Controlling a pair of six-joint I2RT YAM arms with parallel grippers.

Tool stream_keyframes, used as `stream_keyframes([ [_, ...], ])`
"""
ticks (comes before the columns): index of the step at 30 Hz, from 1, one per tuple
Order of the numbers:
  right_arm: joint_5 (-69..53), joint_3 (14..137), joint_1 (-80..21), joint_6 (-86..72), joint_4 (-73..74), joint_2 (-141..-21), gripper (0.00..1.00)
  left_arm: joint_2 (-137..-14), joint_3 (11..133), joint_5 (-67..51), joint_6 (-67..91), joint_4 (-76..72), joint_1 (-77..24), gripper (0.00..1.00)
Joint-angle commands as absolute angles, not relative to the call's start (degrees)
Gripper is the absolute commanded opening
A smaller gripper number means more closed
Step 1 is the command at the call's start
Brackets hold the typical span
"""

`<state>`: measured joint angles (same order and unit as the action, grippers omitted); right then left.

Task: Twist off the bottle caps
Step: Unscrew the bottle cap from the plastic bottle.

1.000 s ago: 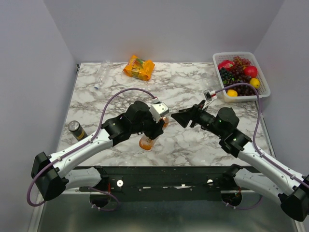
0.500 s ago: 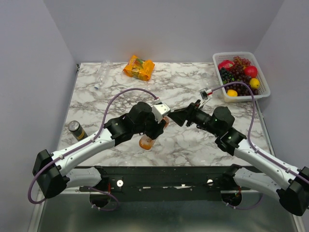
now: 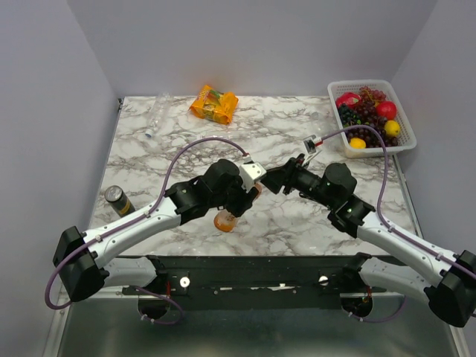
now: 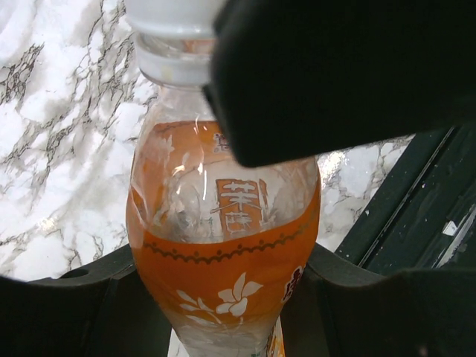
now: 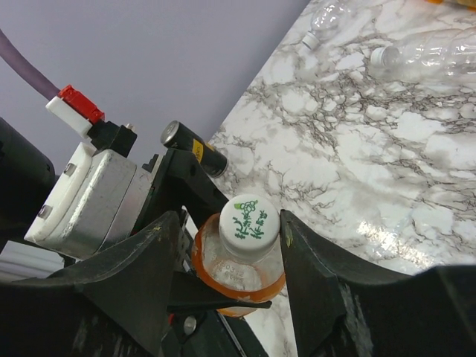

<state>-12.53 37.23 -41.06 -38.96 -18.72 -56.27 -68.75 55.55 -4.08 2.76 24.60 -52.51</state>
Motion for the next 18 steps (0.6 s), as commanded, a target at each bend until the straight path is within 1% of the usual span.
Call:
stream_keyframes([
  [1, -14.24, 39.29, -41.75, -39.20, -21.79, -57.30, 0.63, -69.26, 57.13, -2.20, 1.85, 25.40, -53.26, 0.39],
  [9, -14.59, 39.37, -41.84, -38.94, -22.85, -57.83, 0.60, -70.05, 57.30, -2.02, 1.67, 25.66, -53.88, 0.39],
  [12, -14.68, 39.38, -41.84, -38.94, -22.94, -58.27, 0.57, -69.96, 57.30, -2.02, 1.58, 25.75, -53.96, 0.39],
  [16, -14.59, 39.11, -41.84, -39.02, -23.11, -58.80, 0.47, -69.52, 57.22, -3.42, 1.41, 25.40, -53.96, 0.39],
  [18, -14.68, 38.67, -41.84, -39.11, -23.64, -58.97, 0.44, -69.00, 57.04, -4.74, 1.23, 25.31, -53.96, 0.39],
])
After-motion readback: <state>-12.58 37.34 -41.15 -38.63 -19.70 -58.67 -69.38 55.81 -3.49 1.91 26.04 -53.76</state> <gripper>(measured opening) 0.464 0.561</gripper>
